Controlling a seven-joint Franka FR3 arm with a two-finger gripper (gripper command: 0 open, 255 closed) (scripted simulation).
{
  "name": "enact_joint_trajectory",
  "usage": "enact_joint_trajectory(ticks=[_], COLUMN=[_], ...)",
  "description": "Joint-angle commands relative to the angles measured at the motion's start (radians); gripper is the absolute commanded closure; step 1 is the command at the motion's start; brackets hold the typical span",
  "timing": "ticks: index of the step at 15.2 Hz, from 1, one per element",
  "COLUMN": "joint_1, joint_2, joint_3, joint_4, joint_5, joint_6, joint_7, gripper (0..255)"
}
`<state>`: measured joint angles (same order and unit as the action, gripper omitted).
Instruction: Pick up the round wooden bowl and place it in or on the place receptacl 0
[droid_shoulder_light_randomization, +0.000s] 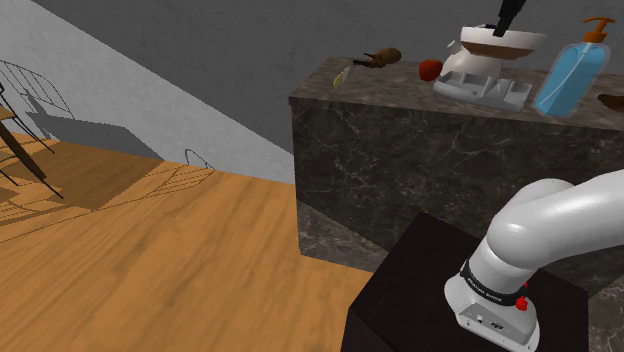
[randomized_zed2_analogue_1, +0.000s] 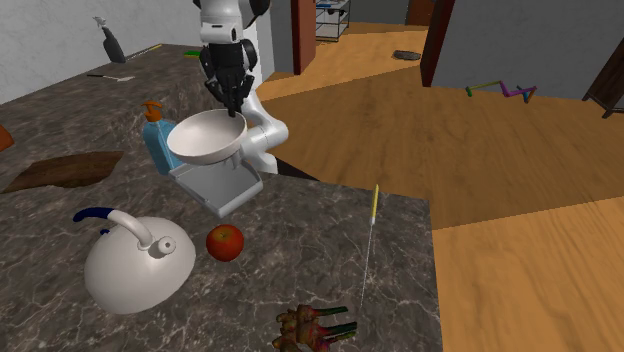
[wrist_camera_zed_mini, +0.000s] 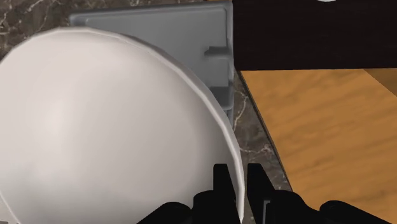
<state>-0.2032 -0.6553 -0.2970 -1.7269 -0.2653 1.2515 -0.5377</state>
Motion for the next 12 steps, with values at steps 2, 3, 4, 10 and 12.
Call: enact_joint_trajectory(ticks=[2, 3, 4, 10, 12], joint_1=[-0.003, -0.005, -0.006, -0.01, -0.01], joint_2=[-0.03, -0.04, -0.05, -0.082, -0.082], joint_3=[-0.001, -0.001, -0.001, -0.003, -0.003], joint_4=[-0.067, -0.089, -0.111, -0.183, -0.183], joint_5=[-0.005, -0.006, -0.008, -0.014, -0.014], joint_6=[0.038, 0.05, 0.062, 0.102, 0.102], joint_7=[0.008, 0.011, 0.014, 0.022, 0.022], gripper=[255, 255, 255, 255, 255])
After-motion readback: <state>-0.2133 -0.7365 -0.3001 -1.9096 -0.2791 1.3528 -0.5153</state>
